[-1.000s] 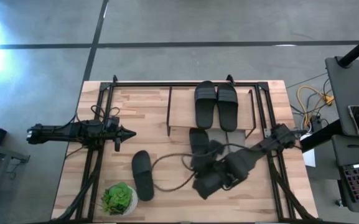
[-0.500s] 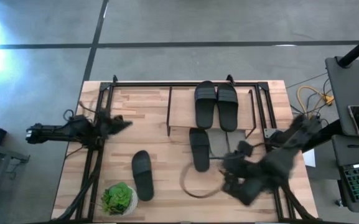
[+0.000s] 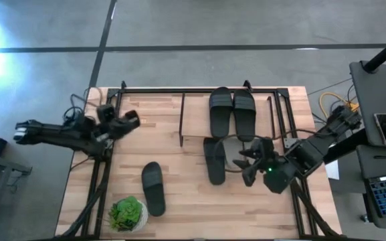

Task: Pick and place slides into the shelf
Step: Put the black slide under the shelf

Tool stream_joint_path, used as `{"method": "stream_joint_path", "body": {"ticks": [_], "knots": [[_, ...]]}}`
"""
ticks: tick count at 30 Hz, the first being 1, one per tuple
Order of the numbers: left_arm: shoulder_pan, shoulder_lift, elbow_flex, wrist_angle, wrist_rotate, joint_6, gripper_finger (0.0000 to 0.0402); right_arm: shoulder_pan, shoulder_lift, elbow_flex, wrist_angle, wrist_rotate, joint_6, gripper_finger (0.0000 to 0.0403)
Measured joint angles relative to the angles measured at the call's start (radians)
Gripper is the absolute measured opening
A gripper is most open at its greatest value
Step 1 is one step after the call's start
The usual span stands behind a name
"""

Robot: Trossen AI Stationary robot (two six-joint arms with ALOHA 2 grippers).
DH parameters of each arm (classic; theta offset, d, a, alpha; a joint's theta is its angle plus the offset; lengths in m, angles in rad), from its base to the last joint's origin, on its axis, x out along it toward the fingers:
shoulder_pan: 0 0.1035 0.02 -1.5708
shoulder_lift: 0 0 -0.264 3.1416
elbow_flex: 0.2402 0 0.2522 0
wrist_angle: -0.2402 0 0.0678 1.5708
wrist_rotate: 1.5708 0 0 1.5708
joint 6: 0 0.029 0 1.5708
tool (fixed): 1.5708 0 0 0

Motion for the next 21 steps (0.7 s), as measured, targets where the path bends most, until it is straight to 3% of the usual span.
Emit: {"method": "stream_joint_path", "body": {"ticks": [5, 9, 13, 17, 21], "knots": [[-0.001, 0.229, 0.203, -0.255, 0.217, 0.129, 0.0000, -0.037, -0.021, -0.032, 0.008, -0.006, 0.037, 0.0210], [-0.002, 0.318, 0.349, -0.861, 0.223, 0.248, 0.0000, -0.038, -0.020, -0.030, 0.011, -0.006, 0.042, 0.0210], [-0.029, 0.391, 0.507, -1.380, 0.117, 0.330, 0.0000, -0.036, -0.013, -0.022, 0.013, -0.026, 0.042, 0.0210], [-0.096, 0.444, 0.625, -1.571, -0.033, 0.337, 0.0000, -0.038, -0.006, -0.027, 0.012, -0.029, 0.037, 0.0210], [-0.202, 0.494, 0.708, -1.698, -0.246, 0.286, 0.0000, -0.037, -0.006, -0.039, 0.008, -0.031, 0.018, 0.0210]]}}
